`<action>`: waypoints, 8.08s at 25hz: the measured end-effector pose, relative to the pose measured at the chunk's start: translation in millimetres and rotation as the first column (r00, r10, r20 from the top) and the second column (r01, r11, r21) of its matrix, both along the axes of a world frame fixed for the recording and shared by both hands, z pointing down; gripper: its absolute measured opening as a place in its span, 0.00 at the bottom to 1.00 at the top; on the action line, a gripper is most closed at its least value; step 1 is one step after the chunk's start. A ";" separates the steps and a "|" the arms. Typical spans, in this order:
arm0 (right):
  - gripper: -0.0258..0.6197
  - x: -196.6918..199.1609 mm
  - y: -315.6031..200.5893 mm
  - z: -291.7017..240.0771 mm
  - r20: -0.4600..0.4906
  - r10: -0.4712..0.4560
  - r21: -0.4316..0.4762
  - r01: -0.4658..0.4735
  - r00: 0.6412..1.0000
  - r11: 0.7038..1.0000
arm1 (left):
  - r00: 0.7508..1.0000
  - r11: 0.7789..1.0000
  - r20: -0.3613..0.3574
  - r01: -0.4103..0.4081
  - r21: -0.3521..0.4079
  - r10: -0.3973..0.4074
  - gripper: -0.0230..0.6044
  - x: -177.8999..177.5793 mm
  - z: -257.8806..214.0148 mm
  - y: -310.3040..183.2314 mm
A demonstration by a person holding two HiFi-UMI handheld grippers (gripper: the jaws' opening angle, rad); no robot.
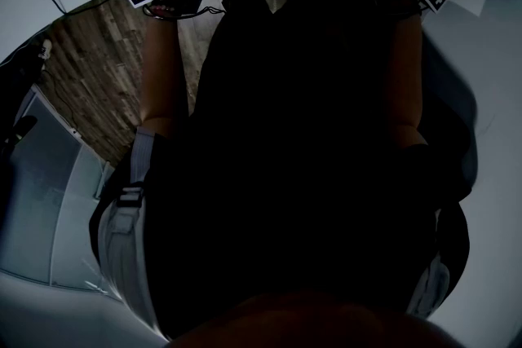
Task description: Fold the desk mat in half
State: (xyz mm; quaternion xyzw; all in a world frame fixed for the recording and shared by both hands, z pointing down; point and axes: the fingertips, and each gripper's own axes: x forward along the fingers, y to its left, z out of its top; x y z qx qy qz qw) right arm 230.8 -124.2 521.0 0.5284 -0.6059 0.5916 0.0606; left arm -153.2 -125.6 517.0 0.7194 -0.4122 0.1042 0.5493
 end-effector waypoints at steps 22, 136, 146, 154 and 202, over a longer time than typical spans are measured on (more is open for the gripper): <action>0.43 -45.6 -20.0 -20.4 0.205 0.013 0.118 -0.038 0.979 0.992 | 0.968 0.991 -0.234 0.110 0.078 -0.089 0.46 8.5 -20.5 -16.1; 0.10 -43.7 -32.0 -94.0 0.277 -0.027 0.278 -0.054 0.960 0.959 | 0.932 0.946 -0.211 0.317 0.072 -0.296 0.22 -14.0 -24.6 -21.6; 0.10 -28.0 -23.4 -74.1 0.206 0.116 0.185 -0.155 0.972 0.970 | 0.944 0.954 -0.209 0.282 0.104 -0.256 0.08 -7.2 -39.4 -26.0; 0.11 -15.2 -10.0 -27.5 0.215 0.232 0.118 -0.260 0.949 0.958 | 0.949 0.967 -0.233 0.238 0.087 -0.212 0.08 -1.4 -30.1 -22.9; 0.10 18.7 -0.5 -3.2 0.114 0.199 0.140 -0.214 0.973 0.967 | 0.968 0.984 -0.180 0.180 0.002 -0.177 0.08 -11.4 14.2 -8.0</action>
